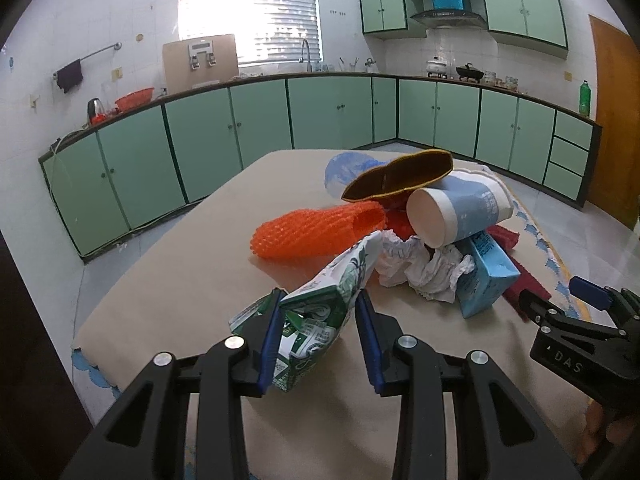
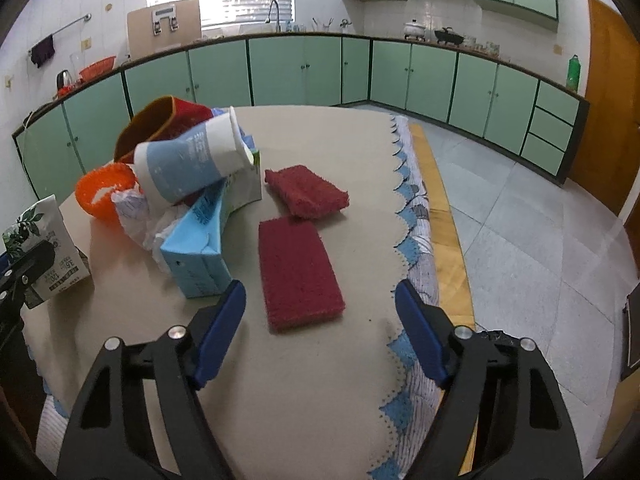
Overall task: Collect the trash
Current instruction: 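Grasp the green-and-white paper carton with the left tool, then lift the carton with the left tool while the right tool grasps a red cloth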
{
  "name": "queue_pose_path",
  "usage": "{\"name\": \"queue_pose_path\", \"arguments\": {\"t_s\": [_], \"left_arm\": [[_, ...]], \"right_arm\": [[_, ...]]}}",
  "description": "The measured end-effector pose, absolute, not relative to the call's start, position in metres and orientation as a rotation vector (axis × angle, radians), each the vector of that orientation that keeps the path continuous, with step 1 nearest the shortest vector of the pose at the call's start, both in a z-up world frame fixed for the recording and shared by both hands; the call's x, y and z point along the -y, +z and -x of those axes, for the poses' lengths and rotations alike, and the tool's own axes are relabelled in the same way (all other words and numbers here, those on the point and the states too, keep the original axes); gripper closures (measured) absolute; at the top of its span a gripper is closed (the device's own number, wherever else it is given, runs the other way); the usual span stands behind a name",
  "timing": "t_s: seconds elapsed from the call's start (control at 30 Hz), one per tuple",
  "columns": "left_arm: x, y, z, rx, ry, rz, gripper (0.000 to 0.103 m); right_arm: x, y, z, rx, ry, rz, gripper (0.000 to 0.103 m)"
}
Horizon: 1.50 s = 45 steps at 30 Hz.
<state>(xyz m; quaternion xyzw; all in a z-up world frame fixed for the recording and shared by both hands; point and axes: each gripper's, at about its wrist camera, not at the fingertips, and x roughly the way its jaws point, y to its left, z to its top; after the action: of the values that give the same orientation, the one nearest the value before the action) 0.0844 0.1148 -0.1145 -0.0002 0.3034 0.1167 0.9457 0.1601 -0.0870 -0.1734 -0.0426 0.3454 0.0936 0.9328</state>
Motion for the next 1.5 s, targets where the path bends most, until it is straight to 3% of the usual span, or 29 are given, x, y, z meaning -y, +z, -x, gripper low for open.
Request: {"name": "queue_pose_path", "arguments": {"t_s": [0.33,0.5,1.5], "left_arm": [[-0.111,-0.124,-0.095,-0.649,0.23,-0.005,0.068],[-0.111,-0.126,-0.096,-0.659,0.23,-0.002,0.068],[-0.067,-0.07,-0.055,-0.531,0.118,0.0,0.068]], "right_arm": [[0.084,-0.18,-0.166,-0.75,0.214,0.1,0.039],[0.08,-0.182,-0.167,-0.766,0.232,0.118,0.06],[0.125,-0.109,-0.098,-0.652,0.28,0.01,0.062]]}}
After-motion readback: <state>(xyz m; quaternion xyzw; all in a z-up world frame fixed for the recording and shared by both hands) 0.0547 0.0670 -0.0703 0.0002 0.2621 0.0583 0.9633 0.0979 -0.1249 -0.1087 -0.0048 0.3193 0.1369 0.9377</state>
